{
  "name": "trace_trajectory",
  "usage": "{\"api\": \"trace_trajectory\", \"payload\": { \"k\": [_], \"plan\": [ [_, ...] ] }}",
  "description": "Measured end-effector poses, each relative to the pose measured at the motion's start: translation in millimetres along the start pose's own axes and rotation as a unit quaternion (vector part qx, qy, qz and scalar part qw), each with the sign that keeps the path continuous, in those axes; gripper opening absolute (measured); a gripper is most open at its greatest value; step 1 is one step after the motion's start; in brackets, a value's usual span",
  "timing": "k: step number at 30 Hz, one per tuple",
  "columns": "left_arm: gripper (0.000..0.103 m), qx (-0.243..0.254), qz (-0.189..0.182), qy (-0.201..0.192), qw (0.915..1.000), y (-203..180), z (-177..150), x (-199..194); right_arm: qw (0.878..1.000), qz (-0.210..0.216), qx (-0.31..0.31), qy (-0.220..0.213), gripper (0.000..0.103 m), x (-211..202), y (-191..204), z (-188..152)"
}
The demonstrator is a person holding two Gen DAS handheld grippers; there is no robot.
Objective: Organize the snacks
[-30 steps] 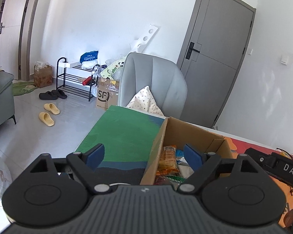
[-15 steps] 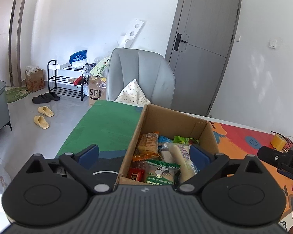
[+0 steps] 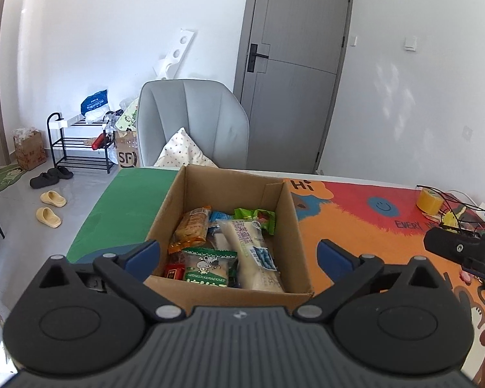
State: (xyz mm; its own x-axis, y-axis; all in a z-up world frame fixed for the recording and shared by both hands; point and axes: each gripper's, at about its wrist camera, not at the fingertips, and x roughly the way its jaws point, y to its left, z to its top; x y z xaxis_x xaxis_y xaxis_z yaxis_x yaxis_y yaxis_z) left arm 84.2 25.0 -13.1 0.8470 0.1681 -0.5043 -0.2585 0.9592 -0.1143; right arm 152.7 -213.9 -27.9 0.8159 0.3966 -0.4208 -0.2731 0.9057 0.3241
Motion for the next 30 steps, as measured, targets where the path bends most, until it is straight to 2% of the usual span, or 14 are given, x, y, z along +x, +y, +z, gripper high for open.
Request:
{"api": "trace_trajectory", "payload": {
  "k": [15,24,30],
  "plan": [
    [0.102,0.028,-0.022,0.005,0.9993,-14,3,-24,1.0,-0.015,-0.012,0.003,0.103,-34,-16,5],
    [0.102,0.039,-0.038,0.019,0.9983,-11,5,-38,0.999,-0.014,-0.028,0.011,0.103,-55,-17,8],
    [0.102,0.044,-0.034,0.025,0.9982,-5,3,-46,0.999,-0.015,-0.04,0.015,0.103,-68,-20,8]
  ]
}}
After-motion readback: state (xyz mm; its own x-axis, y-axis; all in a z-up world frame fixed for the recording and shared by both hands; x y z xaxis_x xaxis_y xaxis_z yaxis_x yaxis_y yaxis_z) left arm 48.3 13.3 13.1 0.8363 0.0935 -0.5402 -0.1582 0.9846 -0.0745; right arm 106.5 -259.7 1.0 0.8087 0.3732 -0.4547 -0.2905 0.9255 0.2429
